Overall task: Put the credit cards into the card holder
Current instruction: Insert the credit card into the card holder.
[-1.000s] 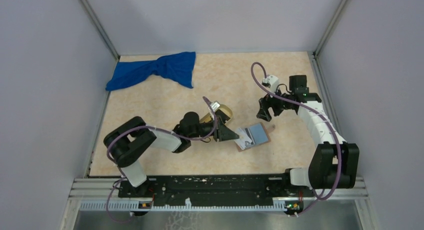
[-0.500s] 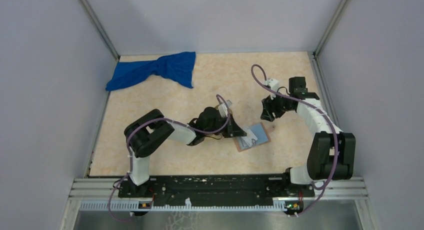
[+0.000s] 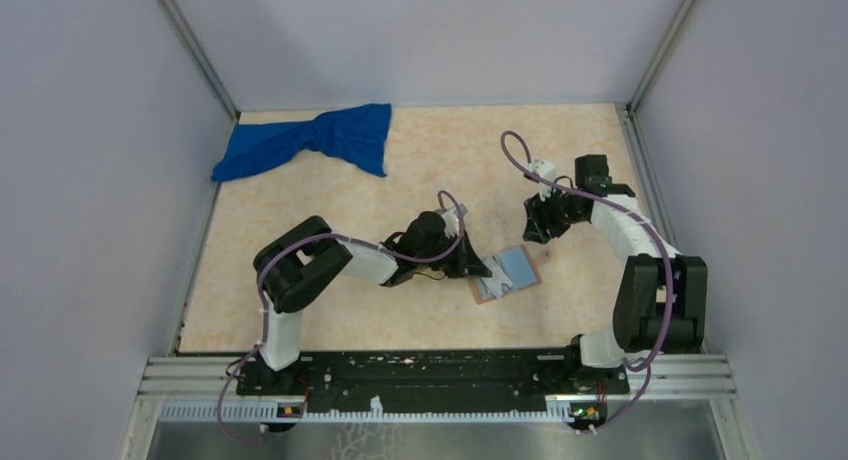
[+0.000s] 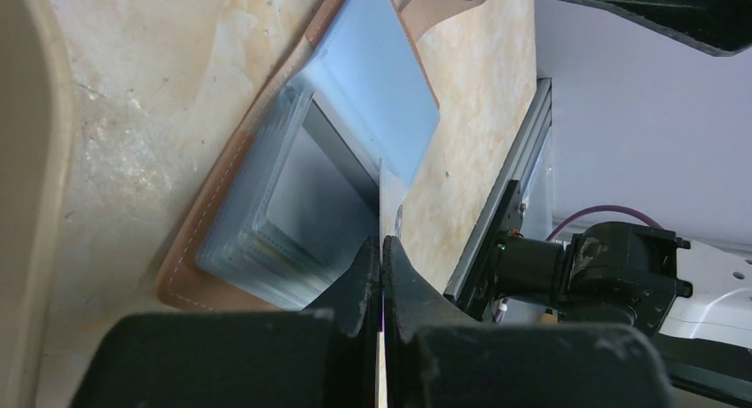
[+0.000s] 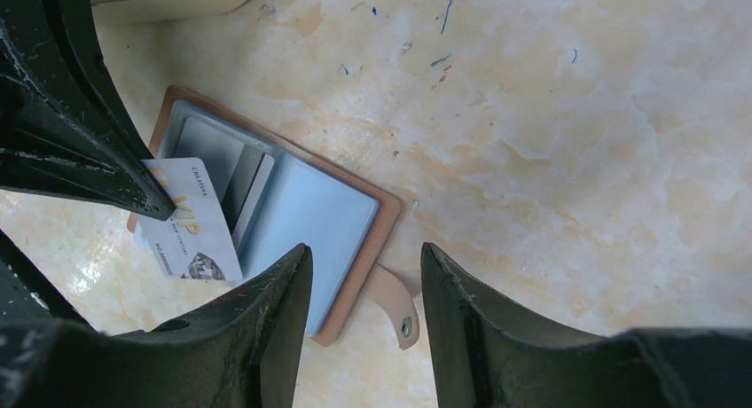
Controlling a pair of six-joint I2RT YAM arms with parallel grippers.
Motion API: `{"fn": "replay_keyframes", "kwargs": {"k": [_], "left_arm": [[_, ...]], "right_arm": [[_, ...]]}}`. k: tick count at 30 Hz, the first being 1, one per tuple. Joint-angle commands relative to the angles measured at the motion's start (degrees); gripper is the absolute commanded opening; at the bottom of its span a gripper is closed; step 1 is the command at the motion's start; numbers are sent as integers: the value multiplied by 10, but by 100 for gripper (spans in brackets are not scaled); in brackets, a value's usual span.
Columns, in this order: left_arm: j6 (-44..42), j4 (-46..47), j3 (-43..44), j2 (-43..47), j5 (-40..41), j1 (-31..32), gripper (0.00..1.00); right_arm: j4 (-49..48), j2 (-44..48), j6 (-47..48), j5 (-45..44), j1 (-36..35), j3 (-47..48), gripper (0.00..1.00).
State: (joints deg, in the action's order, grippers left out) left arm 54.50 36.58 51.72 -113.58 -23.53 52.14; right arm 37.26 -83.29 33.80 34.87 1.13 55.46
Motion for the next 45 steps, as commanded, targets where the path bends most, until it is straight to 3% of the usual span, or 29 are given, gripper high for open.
{"fn": "replay_keyframes", "kwargs": {"k": [1,32,45], "left_arm": [[-3,-37,12,1,10,3,0],[-8,-205,68,-3,69,2,0],[-8,-195,98,-28,57,6,0]], "right_arm": [[-17,-1,-6,-1,-6,-7,48],[-23,4,-15,-7,-27,-10,48],[-24,4,-17,-6,-27,-9,48]]}}
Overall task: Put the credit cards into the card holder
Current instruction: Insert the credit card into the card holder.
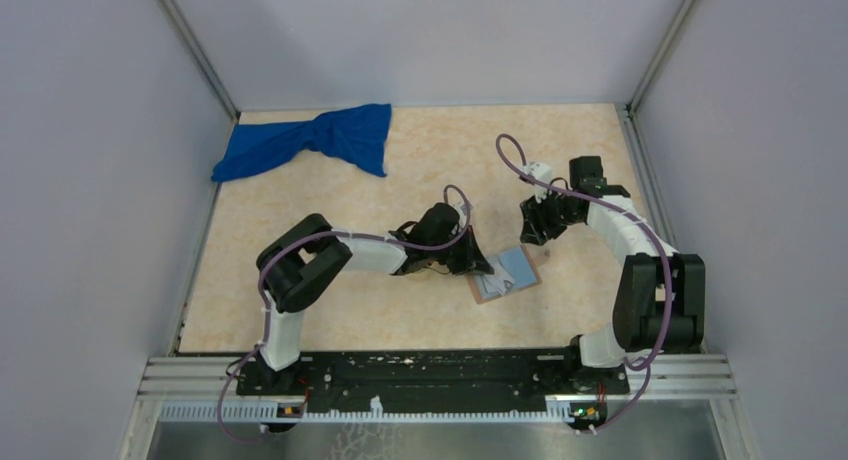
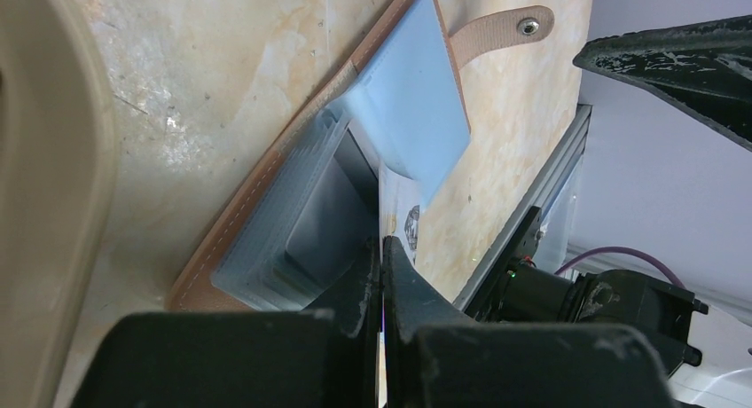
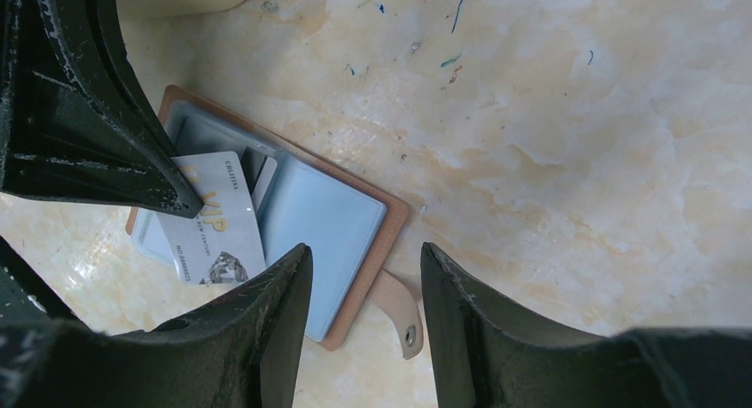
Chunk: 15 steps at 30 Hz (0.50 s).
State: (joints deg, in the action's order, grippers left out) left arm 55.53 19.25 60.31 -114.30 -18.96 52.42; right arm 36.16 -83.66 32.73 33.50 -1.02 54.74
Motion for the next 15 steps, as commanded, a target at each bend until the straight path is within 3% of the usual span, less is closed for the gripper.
{"fn": "replay_keyframes", "kwargs": {"k": [1,15], "left_arm": [[-19,-15,13,-24,5,3,0],[-19,-8,29,-52,-39,7,0]], "right_arm": [[-13,8,-6,8,-6,-2,48],[-10,9,-5,14,-6,-1,48]]}}
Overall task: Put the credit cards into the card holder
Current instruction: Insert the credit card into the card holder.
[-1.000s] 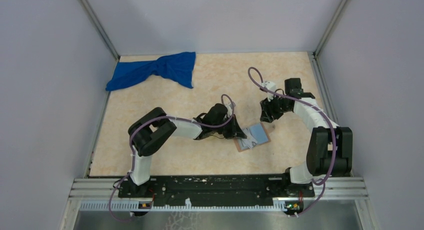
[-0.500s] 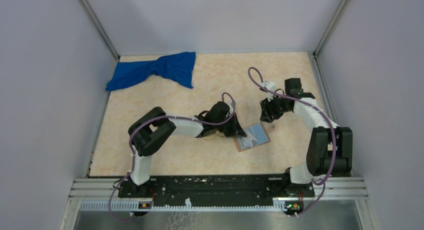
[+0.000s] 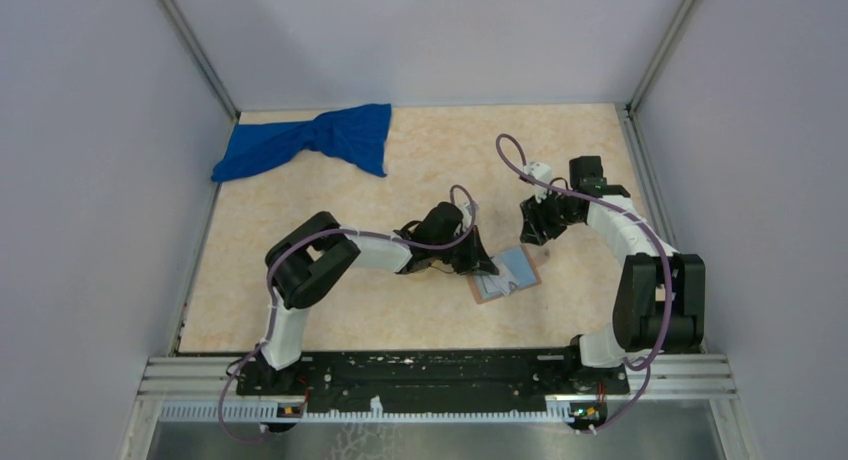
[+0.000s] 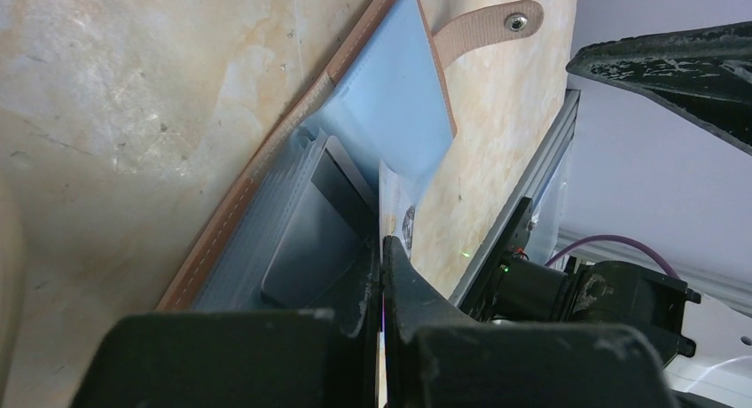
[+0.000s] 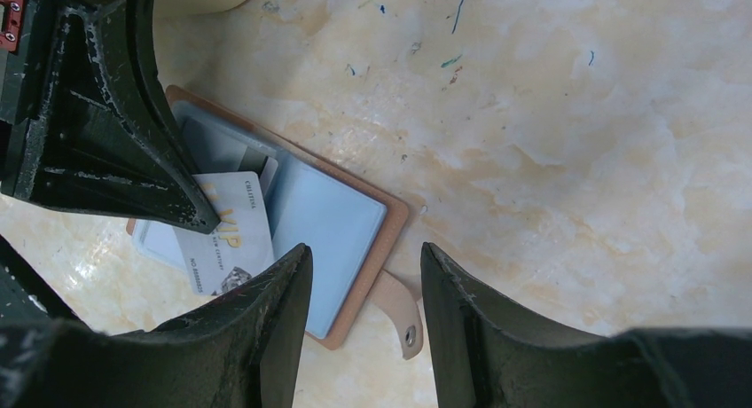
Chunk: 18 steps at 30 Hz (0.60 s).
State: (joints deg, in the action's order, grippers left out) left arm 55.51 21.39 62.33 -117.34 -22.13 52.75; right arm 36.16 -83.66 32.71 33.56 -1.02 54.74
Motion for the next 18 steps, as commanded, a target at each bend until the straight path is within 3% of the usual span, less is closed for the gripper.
{"fn": "replay_keyframes", "kwargs": {"k": [1,13,18], "left_arm": [[-18,-32,10,-23,-9,3,0],[-18,-108,30,-22,-2,-3,0],[-18,-118,42,-32,-12,-3,0]], "right_arm": [[-9,10,-5,14,-6,0,48],[-10,83,79,134,-18,-35,46],[40,99,296,198,-35,-96,41]]}}
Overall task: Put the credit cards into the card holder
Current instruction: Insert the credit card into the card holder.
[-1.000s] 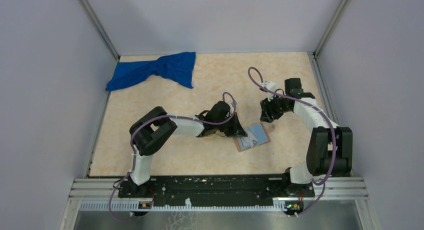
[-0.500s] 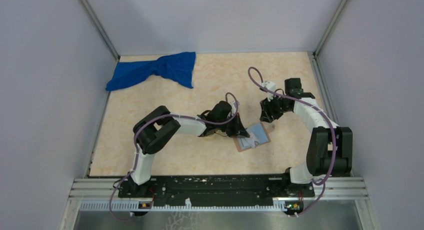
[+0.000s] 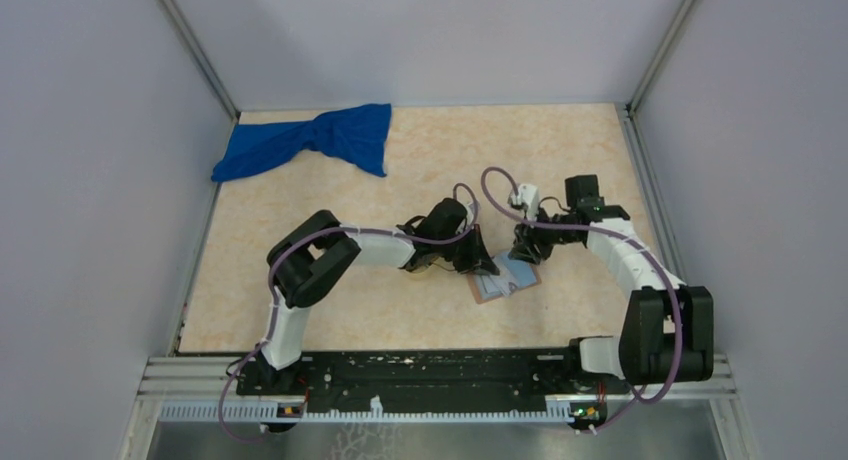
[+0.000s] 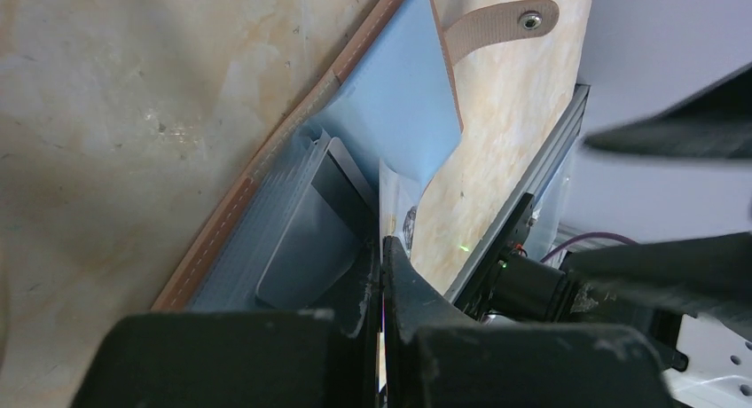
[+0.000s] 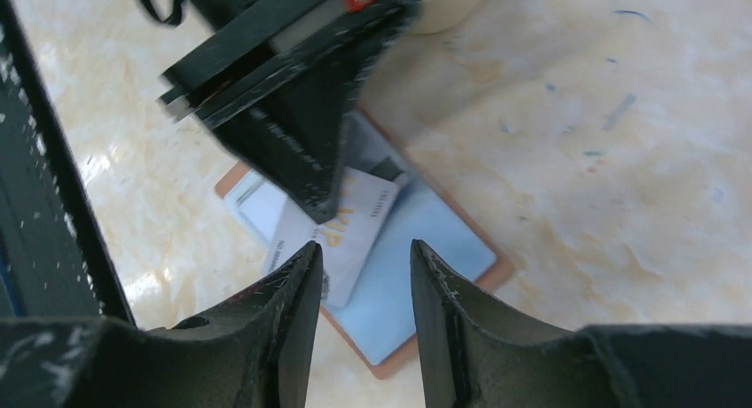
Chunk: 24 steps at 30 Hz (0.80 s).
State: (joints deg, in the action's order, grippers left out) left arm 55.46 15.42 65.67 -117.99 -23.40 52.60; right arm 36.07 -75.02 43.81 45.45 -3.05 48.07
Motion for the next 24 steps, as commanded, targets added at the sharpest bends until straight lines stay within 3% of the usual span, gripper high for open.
{"fn": "replay_keyframes", "kwargs": {"k": [1,11,15,24], "left_arm": [[-18,-57,9,-26,1,-2,0],[-18,-64,22,-42,-27,-8,0],[-18,-83,26,-45,-41,-11,0],[-18,-135,35,-47,-48,-18,0]], "right_arm": [[58,11,222,83,-16,-31,41],[16,36,264,63,-61,-67,42],[-33,68,261,24,-71,-91,46],[-63,46,215,-16,-72,-83,42]]}}
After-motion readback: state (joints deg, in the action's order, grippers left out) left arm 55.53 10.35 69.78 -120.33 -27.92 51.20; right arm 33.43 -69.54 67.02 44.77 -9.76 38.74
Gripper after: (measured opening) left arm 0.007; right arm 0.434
